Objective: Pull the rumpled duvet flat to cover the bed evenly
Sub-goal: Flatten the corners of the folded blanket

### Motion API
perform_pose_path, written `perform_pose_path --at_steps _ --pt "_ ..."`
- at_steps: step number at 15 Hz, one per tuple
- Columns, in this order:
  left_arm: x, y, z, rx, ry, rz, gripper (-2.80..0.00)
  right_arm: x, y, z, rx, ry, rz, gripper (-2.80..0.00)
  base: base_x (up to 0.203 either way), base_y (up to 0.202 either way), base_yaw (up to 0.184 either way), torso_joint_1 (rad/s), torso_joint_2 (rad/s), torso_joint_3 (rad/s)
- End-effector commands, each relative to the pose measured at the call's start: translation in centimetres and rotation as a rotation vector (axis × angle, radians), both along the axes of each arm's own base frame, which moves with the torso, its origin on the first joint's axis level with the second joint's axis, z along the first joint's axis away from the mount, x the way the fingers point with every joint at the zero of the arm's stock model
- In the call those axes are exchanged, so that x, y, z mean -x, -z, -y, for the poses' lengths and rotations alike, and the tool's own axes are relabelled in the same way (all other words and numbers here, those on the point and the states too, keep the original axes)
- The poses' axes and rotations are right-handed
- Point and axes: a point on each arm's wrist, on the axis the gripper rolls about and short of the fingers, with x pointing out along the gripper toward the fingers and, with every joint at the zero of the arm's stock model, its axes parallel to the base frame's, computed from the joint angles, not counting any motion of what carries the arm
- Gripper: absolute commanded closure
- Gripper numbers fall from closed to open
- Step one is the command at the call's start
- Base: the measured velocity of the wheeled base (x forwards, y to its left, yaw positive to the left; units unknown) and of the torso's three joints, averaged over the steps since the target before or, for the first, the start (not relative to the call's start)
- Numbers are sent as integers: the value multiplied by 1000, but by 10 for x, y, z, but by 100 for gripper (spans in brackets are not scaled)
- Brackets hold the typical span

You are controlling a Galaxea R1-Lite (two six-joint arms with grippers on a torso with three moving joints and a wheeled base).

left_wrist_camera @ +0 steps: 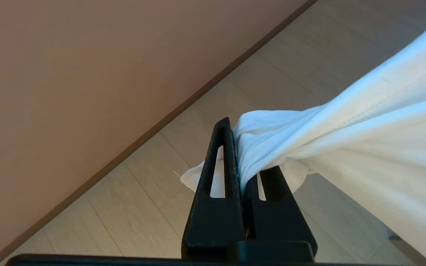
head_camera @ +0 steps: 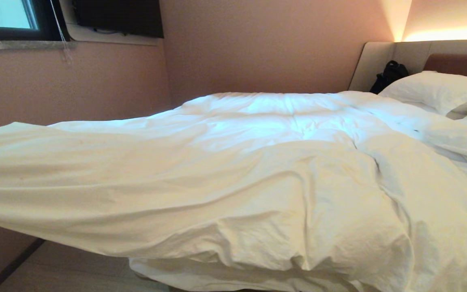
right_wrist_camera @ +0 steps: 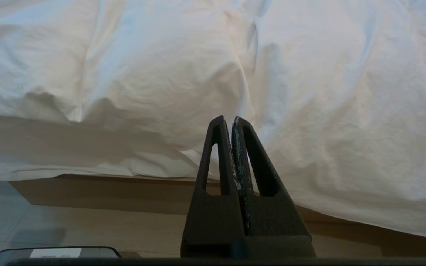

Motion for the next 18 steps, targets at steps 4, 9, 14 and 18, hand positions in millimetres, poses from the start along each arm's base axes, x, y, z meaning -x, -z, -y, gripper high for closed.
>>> perform_pose_path --at_steps 4,9,14,18 --pt "-2 24 -34 50 -35 -26 0 0 0 0 0 0 0 0 0 0 0 0 0 0" --pt "5 43 -66 76 -93 -41 0 0 0 0 0 0 -1 0 0 0 0 0 0 0" --pt "13 67 -91 114 -136 -62 0 0 0 0 0 0 0 0 0 0 0 0 0 0" --pt "12 89 -102 163 -147 -82 0 0 0 0 0 0 1 0 0 0 0 0 0 0"
